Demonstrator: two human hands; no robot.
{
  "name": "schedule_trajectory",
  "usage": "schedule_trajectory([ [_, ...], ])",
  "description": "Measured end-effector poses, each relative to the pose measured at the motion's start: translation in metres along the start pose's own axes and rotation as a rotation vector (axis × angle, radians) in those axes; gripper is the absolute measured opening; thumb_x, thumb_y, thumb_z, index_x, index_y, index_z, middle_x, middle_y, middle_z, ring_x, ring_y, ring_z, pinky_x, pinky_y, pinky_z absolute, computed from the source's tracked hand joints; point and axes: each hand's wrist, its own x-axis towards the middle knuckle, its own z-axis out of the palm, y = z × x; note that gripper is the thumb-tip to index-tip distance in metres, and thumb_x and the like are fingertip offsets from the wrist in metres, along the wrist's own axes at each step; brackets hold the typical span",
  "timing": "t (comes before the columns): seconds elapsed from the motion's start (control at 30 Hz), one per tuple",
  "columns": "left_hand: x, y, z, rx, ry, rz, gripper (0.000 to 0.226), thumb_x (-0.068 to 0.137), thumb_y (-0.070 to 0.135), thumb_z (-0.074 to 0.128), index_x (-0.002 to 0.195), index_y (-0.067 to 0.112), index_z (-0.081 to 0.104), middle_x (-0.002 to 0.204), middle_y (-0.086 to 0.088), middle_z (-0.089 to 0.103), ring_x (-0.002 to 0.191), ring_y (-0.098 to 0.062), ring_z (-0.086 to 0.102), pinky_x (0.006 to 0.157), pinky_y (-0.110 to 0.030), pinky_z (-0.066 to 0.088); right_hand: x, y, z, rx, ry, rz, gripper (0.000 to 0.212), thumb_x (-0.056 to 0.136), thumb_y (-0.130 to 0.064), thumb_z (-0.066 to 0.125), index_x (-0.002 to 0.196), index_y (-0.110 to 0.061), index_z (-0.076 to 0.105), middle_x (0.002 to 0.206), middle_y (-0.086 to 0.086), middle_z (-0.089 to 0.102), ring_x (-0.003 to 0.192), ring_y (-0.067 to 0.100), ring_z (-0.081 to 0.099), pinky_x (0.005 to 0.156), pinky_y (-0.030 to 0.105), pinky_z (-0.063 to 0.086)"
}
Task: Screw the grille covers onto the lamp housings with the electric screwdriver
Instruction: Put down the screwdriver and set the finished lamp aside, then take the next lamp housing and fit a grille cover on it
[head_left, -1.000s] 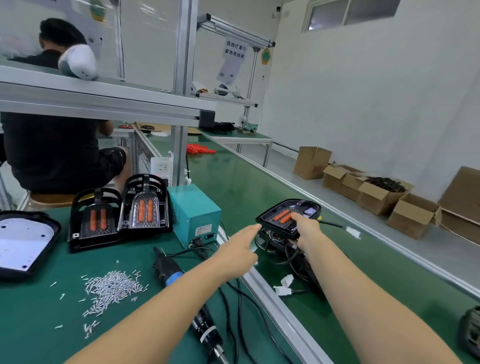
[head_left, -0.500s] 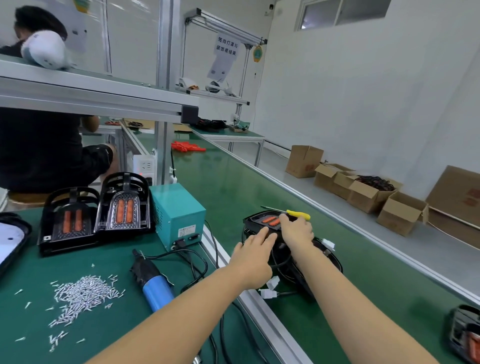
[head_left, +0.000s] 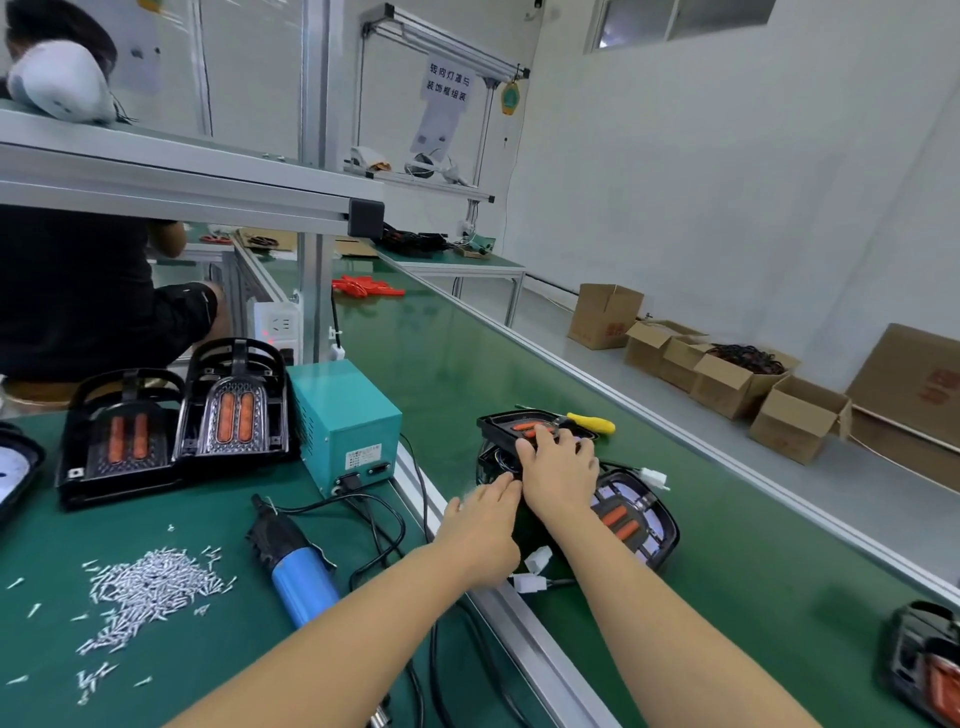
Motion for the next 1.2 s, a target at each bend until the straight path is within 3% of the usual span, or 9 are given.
schedule_trajectory([
  [0.3, -0.038, -0.038, -0.008, 0.060, 0.076, -0.008, 0.074, 0.088, 0.001, 0.035, 0.153, 0.019, 0.003, 0.160, 0.007, -0.003, 0.146, -0.012, -0.002, 0.118, -0.042, -0.002, 0.002, 0.002, 0.004, -0.010, -0.005, 0.025, 0.050, 0.103, -0.047, 0.028, 0.149, -0.027, 0.035, 0.157, 0.006, 0.030, 0.143, 0.035, 0.020, 0.116, 0.049, 0.018],
  [0.5, -0.068, -0.067, -0.014, 0.007, 0.144, -0.038, 0.075, 0.088, -0.002, 0.033, 0.152, 0.025, 0.006, 0.159, 0.010, 0.000, 0.145, -0.008, -0.002, 0.117, -0.036, -0.005, -0.003, -0.007, -0.010, -0.040, -0.004, 0.041, 0.054, 0.103, -0.048, 0.026, 0.152, -0.026, 0.026, 0.160, 0.006, 0.023, 0.148, 0.029, 0.014, 0.117, 0.059, 0.004],
  [0.73, -0.116, -0.116, -0.027, -0.042, 0.301, -0.108, 0.074, 0.087, -0.004, 0.036, 0.152, 0.024, 0.014, 0.158, 0.012, 0.008, 0.144, -0.004, 0.006, 0.119, -0.033, 0.003, -0.045, -0.076, -0.015, 0.042, 0.018, -0.237, 0.053, 0.104, -0.045, 0.027, 0.154, -0.030, 0.020, 0.161, -0.001, 0.018, 0.148, 0.020, 0.012, 0.117, 0.057, 0.002],
  [1.0, -0.199, -0.180, -0.046, -0.055, 0.476, -0.315, 0.066, 0.093, 0.001, 0.037, 0.150, 0.026, 0.015, 0.157, 0.013, 0.010, 0.143, -0.003, 0.008, 0.118, -0.028, 0.003, -0.123, -0.175, 0.006, 0.172, -0.161, -0.583, 0.055, 0.104, -0.050, 0.022, 0.155, -0.034, 0.011, 0.164, -0.005, 0.010, 0.150, 0.014, 0.004, 0.117, 0.055, -0.006],
  [1.2, -0.251, -0.215, -0.049, -0.050, 0.545, -0.427, 0.069, 0.090, 0.001, 0.039, 0.151, 0.024, 0.015, 0.158, 0.011, 0.010, 0.144, -0.004, 0.007, 0.118, -0.029, 0.003, -0.168, -0.229, 0.026, 0.203, -0.278, -0.686, 0.056, 0.104, -0.049, 0.024, 0.156, -0.035, 0.007, 0.164, -0.007, 0.007, 0.150, 0.013, 0.002, 0.117, 0.054, -0.006],
])
